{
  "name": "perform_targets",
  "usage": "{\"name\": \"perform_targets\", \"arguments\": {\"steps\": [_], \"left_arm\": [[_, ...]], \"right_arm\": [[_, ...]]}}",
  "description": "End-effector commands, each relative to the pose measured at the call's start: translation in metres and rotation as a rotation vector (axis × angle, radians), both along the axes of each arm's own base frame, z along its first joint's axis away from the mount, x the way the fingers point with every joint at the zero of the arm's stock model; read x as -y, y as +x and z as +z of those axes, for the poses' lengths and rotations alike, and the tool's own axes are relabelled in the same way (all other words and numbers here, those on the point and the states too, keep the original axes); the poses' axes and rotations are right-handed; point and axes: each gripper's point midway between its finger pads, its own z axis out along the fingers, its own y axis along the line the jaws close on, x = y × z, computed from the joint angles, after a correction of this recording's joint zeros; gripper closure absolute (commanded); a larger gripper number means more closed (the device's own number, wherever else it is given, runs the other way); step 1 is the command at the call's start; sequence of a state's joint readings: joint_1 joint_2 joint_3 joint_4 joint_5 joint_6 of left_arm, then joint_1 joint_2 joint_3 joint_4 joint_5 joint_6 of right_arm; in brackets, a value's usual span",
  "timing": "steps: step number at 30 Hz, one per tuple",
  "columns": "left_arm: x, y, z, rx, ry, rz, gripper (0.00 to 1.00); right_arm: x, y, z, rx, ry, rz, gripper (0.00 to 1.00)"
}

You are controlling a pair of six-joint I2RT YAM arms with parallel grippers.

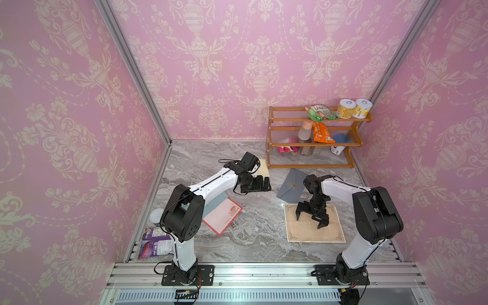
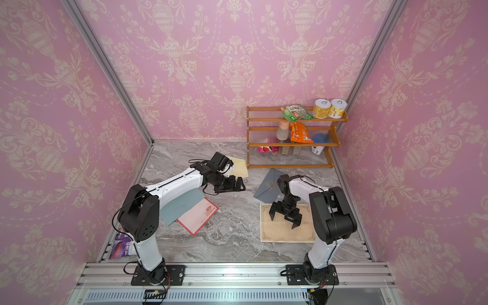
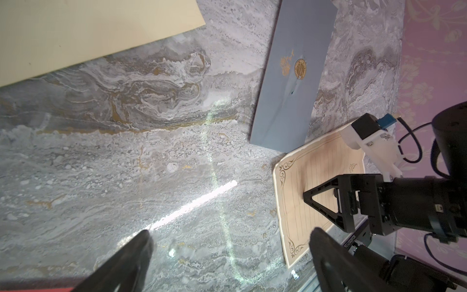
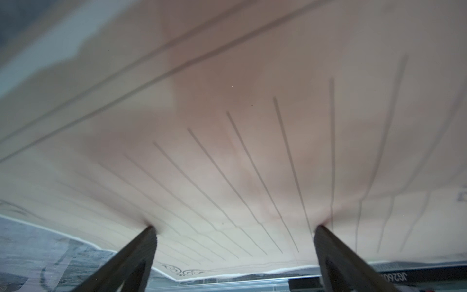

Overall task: Fold the letter paper in half and place it into the envelope
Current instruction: Move the letter paper to the center of the board.

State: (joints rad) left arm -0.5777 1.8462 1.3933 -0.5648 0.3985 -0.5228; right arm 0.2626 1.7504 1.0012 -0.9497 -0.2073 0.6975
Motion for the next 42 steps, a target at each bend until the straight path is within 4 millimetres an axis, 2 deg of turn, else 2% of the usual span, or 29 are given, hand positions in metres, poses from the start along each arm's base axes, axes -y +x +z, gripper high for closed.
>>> {"name": "perform_targets", "arguments": {"steps": [1, 5, 6, 7, 11, 17, 23, 25, 26, 27, 28, 31, 32, 37, 42], "left_arm": [[-0.002, -0.009, -0.011, -0.05, -0.017, 0.02, 0.01], [-0.005, -0.014, -0.018, -0.068, -0.016, 0.037, 0.01], [-0.006, -0.015, -0.02, -0.073, -0.015, 0.042, 0.01], [-0.006, -0.016, -0.02, -0.074, -0.016, 0.045, 0.01], [-0.011, -0.019, -0.024, -0.081, -0.004, 0.062, 0.01], [-0.019, -0.02, -0.029, -0.086, 0.01, 0.088, 0.01], [-0.027, -0.013, -0.025, -0.076, 0.01, 0.109, 0.01], [-0.028, -0.012, -0.027, -0.079, 0.009, 0.115, 0.01], [-0.028, -0.011, -0.028, -0.081, 0.006, 0.117, 0.01], [-0.027, -0.01, -0.029, -0.083, 0.003, 0.119, 0.01], [-0.026, -0.01, -0.032, -0.089, -0.002, 0.121, 0.01], [-0.022, -0.008, -0.039, -0.099, -0.023, 0.131, 0.01], [-0.022, -0.008, -0.043, -0.104, -0.023, 0.135, 0.01], [-0.017, -0.003, -0.055, -0.118, -0.025, 0.131, 0.01], [-0.015, 0.001, -0.063, -0.123, -0.015, 0.114, 0.01]], "right_arm": [[-0.042, 0.032, -0.015, 0.066, 0.097, -0.047, 0.0], [-0.078, 0.055, -0.017, 0.088, 0.14, -0.021, 0.0], [-0.084, 0.055, -0.02, 0.081, 0.148, -0.022, 0.0], [-0.098, 0.07, -0.014, 0.113, 0.179, -0.02, 0.0], [-0.13, 0.09, -0.012, 0.135, 0.249, -0.021, 0.0], [-0.161, 0.114, 0.009, 0.181, 0.349, 0.01, 0.0], [-0.144, 0.108, 0.042, 0.225, 0.33, 0.041, 0.01], [-0.134, 0.103, 0.052, 0.243, 0.305, 0.055, 0.07], [-0.127, 0.101, 0.055, 0.248, 0.281, 0.066, 0.14], [-0.121, 0.099, 0.057, 0.247, 0.263, 0.072, 0.21], [-0.115, 0.098, 0.059, 0.25, 0.243, 0.078, 0.34], [-0.094, 0.097, 0.056, 0.239, 0.175, 0.074, 0.87], [-0.087, 0.097, 0.052, 0.232, 0.157, 0.065, 1.0], [-0.071, 0.103, 0.033, 0.208, 0.146, 0.02, 1.0], [-0.069, 0.11, 0.015, 0.188, 0.154, -0.005, 1.0]]}}
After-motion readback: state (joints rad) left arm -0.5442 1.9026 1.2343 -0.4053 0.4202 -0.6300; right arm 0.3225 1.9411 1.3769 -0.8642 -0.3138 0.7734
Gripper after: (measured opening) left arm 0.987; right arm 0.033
